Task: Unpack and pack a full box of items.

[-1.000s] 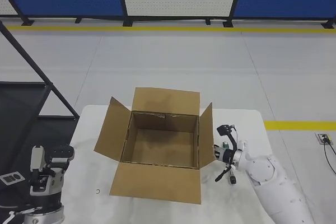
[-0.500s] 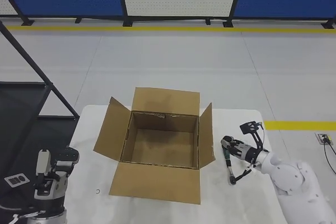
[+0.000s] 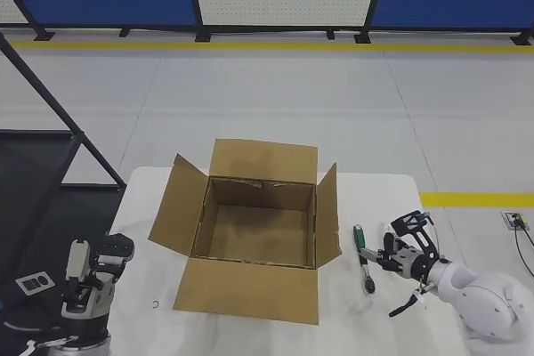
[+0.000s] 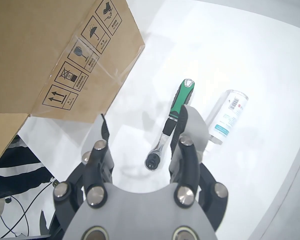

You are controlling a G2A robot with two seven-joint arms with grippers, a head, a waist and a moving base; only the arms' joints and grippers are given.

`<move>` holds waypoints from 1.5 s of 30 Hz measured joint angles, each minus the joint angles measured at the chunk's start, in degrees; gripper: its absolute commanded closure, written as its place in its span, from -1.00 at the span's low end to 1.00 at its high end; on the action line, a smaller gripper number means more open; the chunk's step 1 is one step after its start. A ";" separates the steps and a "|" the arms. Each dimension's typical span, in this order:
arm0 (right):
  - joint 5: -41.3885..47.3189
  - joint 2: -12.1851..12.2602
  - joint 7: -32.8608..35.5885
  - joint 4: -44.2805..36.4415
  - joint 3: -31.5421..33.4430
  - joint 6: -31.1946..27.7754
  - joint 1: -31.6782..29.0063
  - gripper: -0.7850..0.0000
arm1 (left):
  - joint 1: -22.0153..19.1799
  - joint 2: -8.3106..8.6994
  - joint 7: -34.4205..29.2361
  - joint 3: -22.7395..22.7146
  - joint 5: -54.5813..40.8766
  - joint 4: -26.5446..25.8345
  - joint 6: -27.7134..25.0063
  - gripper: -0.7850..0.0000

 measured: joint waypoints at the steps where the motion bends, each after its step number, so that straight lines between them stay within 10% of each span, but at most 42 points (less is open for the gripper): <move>1: 0.00 0.00 0.00 0.00 0.00 0.00 0.00 -1.00 | 0.00 0.00 0.00 0.00 0.00 0.00 0.00 -1.00; 17: -10.00 0.37 6.04 1.67 -6.23 3.67 3.14 -0.98 | -0.25 -0.27 1.28 0.04 0.85 0.63 0.80 -1.00; 20: -12.41 0.03 7.44 4.15 -9.87 6.22 6.12 -0.55 | -0.31 -0.36 1.51 0.18 0.52 0.92 0.94 -1.00; 31: -16.21 -0.64 12.64 11.18 -16.88 9.11 12.72 -0.03 | -0.99 -0.59 1.95 -0.17 -0.62 1.79 2.56 -1.00; 34: -16.37 -0.75 13.74 13.03 -17.65 10.04 13.81 -0.29 | -1.31 -0.63 1.71 -0.30 -0.73 1.93 2.71 -1.00; 38: -15.80 -0.93 14.13 15.15 -18.50 10.66 14.91 0.00 | -2.06 -0.64 1.04 -0.58 -1.06 2.13 3.01 -1.00; 45: -15.41 -0.99 14.01 16.94 -19.27 10.91 15.41 -0.06 | -3.32 -0.66 0.37 -1.06 -1.50 2.43 3.59 -1.00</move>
